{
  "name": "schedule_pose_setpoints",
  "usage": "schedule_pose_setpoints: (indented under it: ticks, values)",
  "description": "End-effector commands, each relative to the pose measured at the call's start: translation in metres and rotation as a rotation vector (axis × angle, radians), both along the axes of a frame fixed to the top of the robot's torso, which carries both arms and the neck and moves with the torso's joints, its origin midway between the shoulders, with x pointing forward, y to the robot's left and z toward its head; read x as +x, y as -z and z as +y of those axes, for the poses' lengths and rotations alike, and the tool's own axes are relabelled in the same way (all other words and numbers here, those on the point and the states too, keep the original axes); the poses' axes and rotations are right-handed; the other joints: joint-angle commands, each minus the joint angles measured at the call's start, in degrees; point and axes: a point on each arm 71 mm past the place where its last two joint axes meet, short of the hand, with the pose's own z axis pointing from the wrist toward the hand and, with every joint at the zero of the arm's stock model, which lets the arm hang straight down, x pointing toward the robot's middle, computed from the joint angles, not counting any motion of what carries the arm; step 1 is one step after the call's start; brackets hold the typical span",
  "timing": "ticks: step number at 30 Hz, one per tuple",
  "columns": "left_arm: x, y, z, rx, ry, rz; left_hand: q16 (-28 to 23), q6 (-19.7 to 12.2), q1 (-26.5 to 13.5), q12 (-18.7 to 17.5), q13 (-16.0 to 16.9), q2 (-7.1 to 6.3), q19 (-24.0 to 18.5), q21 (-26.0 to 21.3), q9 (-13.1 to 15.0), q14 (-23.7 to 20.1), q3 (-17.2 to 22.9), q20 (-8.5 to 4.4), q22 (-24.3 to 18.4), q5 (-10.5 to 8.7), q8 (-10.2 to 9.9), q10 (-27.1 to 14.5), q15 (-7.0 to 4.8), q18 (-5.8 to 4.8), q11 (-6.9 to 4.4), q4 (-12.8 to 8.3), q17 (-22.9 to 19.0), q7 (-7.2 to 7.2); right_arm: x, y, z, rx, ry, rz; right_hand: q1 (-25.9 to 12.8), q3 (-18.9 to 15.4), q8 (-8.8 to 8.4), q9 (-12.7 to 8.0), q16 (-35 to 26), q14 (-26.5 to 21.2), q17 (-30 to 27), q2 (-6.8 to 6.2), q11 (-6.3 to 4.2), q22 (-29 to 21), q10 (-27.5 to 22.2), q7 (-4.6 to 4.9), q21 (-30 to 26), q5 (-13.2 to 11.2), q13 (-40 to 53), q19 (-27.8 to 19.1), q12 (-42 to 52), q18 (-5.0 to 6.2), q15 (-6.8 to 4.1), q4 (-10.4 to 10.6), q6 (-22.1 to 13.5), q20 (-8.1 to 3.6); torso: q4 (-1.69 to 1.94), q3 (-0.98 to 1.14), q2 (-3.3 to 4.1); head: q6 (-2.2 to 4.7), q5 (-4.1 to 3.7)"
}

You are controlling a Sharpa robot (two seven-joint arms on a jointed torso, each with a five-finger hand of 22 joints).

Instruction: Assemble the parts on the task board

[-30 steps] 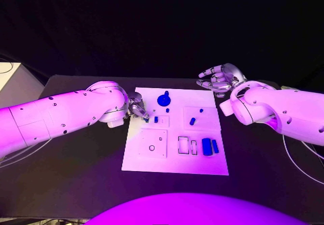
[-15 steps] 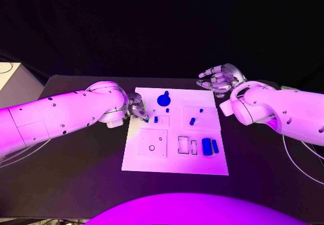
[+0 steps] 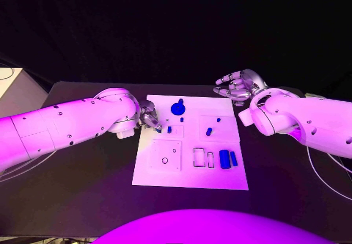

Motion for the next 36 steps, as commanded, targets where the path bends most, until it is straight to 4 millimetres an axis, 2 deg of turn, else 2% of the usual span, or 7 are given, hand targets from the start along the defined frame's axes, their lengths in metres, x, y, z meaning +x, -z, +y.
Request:
schedule_pose_setpoints:
  ticks: [1,6,27,36]
  values:
    - [-0.001,0.001,-0.004,0.011,0.025,0.017,0.19,1.53,-0.05,0.43,0.21,0.47,0.38,0.29,-0.09,5.85,9.99,-0.06,0.11,0.14,0.18,0.32,-0.34,-0.41,-0.12,-10.49,15.09,-1.23,-0.001,0.0,0.002,-0.006,-0.022,-0.007,-0.5,0.26,0.14,0.05,-0.35,2.39,1.95,-0.08,0.01,0.17,-0.2,0.06,-0.22,0.33,1.69,-0.31,-0.06,0.86,-0.25,-0.03,-0.43,-0.12,-0.02,0.04,-0.02,0.01,-0.01]
    - [-0.002,0.002,-0.007,0.021,0.041,0.033,0.19,1.75,-0.11,1.3,1.7,0.33,0.41,0.3,-0.28,5.85,9.93,-0.1,0.15,0.33,0.1,0.98,-0.38,-0.42,-0.18,-10.66,15.09,-1.28,-0.001,0.0,0.002,-0.006,-0.022,-0.007,-0.5,0.26,0.14,0.05,-0.35,2.39,1.95,-0.08,0.01,0.17,-0.2,0.06,-0.22,0.33,1.69,-0.31,-0.06,0.86,-0.25,-0.03,-0.43,-0.12,-0.07,0.07,-0.02,0.01,-0.02]
    - [0.002,0.005,-0.017,0.027,0.045,0.04,0.19,2.47,-0.97,1.89,2.79,0.5,0.41,0.25,-0.91,5.85,9.1,-0.19,0.14,0.29,-0.1,1.83,-0.46,-0.43,-0.3,-10.24,15.09,-1.46,-0.001,0.0,0.002,-0.005,-0.023,-0.008,-0.5,0.26,0.14,0.05,-0.35,2.39,1.95,-0.08,0.01,0.17,-0.2,0.06,-0.22,0.33,1.69,-0.31,-0.06,0.86,-0.25,-0.03,-0.43,-0.12,-0.04,0.03,-0.01,0.01,-0.24]
    - [0.002,0.005,-0.018,0.027,0.047,0.046,0.19,2.42,-2.27,1.83,3.17,0.07,0.18,-0.1,-1.38,5.85,5.87,-0.24,-0.22,-0.45,-0.14,2.19,-0.54,-0.38,-0.46,-9.17,15.09,-1.78,-0.001,0.0,0.002,-0.005,-0.022,-0.009,-0.8,0.62,0.44,0.14,-0.45,2.37,1.84,-0.2,0.01,0.0,-0.34,0.05,-0.53,0.38,1.48,-0.33,-0.14,0.9,-0.26,-0.15,-0.64,-0.14,-0.04,0.02,-0.01,0.01,-0.38]
